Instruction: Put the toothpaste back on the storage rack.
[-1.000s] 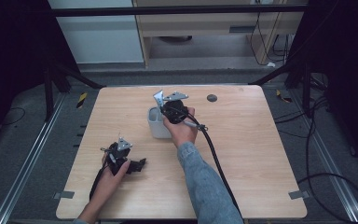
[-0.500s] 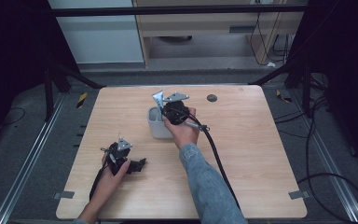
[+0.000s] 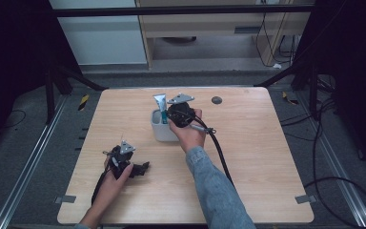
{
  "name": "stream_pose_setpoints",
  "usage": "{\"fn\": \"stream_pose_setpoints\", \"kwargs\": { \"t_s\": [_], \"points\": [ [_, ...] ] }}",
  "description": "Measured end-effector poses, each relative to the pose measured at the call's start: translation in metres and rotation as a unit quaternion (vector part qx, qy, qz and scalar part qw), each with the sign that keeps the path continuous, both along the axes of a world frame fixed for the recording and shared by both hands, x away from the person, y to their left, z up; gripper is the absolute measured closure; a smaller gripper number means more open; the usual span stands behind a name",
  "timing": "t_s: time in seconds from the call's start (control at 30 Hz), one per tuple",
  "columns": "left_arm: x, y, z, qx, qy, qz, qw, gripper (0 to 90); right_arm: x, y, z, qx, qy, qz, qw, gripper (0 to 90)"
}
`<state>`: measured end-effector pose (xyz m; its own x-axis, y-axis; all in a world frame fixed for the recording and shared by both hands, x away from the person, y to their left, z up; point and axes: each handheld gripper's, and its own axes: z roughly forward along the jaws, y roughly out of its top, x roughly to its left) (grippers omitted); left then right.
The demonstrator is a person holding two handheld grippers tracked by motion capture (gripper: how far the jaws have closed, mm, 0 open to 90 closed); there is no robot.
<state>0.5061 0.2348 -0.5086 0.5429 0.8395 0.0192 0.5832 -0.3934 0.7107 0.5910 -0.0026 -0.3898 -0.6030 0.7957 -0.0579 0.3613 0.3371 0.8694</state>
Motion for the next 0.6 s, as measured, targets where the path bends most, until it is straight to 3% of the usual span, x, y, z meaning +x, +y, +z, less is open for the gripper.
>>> {"fn": "stream_pose_setpoints", "kwargs": {
  "t_s": [0.43,0.6],
  "points": [
    [0.000,0.000,0.000,-0.001,0.000,0.001,1.0000,0.0,-0.002,-0.011,0.008,-0.010,0.002,-0.001,1.0000,71.2],
    [0.000,0.000,0.000,-0.001,-0.001,0.001,1.0000,0.0,-0.003,-0.019,0.013,-0.009,-0.001,-0.006,0.9999,63.7]
  ]
}}
